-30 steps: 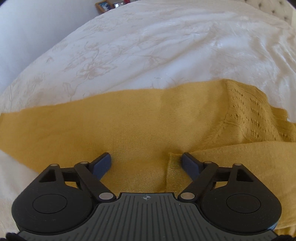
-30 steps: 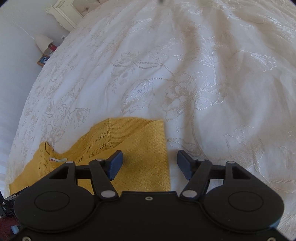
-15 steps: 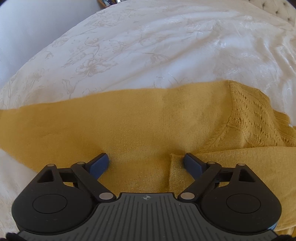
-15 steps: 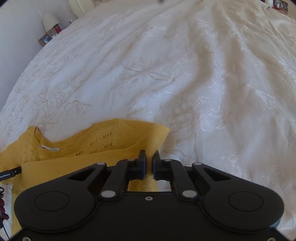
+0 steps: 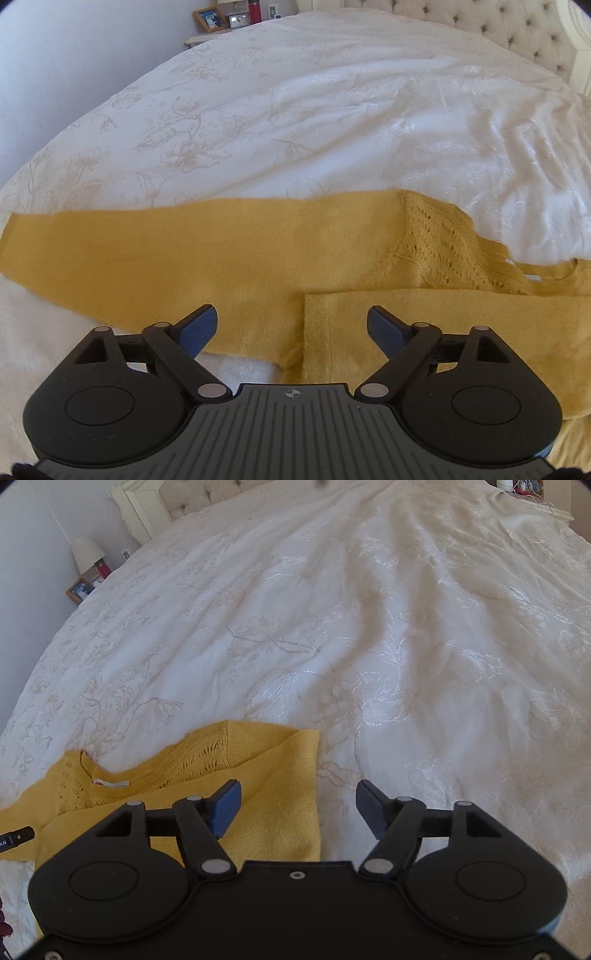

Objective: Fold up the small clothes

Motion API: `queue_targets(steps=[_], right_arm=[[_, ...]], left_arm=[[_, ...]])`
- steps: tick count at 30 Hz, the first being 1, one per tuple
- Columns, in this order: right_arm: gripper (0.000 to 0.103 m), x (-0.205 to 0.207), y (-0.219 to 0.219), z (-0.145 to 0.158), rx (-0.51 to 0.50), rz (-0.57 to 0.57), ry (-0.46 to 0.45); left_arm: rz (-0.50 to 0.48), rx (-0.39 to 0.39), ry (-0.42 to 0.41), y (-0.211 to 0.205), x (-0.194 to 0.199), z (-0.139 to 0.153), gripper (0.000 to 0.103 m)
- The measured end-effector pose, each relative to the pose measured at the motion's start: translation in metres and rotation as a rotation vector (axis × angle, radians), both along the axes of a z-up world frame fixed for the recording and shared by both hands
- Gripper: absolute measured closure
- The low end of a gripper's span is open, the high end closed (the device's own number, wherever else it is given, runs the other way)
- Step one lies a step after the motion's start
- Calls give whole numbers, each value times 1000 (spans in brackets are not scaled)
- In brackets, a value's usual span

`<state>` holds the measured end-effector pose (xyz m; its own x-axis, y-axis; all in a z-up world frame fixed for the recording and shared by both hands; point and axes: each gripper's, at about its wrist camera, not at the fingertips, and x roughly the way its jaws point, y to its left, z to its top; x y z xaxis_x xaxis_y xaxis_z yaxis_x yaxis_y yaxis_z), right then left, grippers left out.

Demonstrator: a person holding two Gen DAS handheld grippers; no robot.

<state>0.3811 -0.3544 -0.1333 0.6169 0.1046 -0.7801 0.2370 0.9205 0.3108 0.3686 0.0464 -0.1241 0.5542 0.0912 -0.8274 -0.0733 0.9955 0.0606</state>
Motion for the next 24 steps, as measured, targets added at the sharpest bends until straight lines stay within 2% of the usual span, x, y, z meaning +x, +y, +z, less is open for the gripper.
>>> queue_targets(steps=[4, 9, 14, 24], right_arm=[[28, -24, 11, 6, 16, 4, 7], [27, -65, 29, 7, 42, 35, 38], [27, -110, 49, -3, 80, 65, 103], [26, -194, 62, -22, 143, 63, 224]], left_arm=[[-7, -33, 20, 0, -30, 6, 14], [-39, -42, 89, 0, -68, 1, 14], [-56, -57, 157, 1, -105, -5, 14], [-115, -65, 214, -14, -156, -14, 14]])
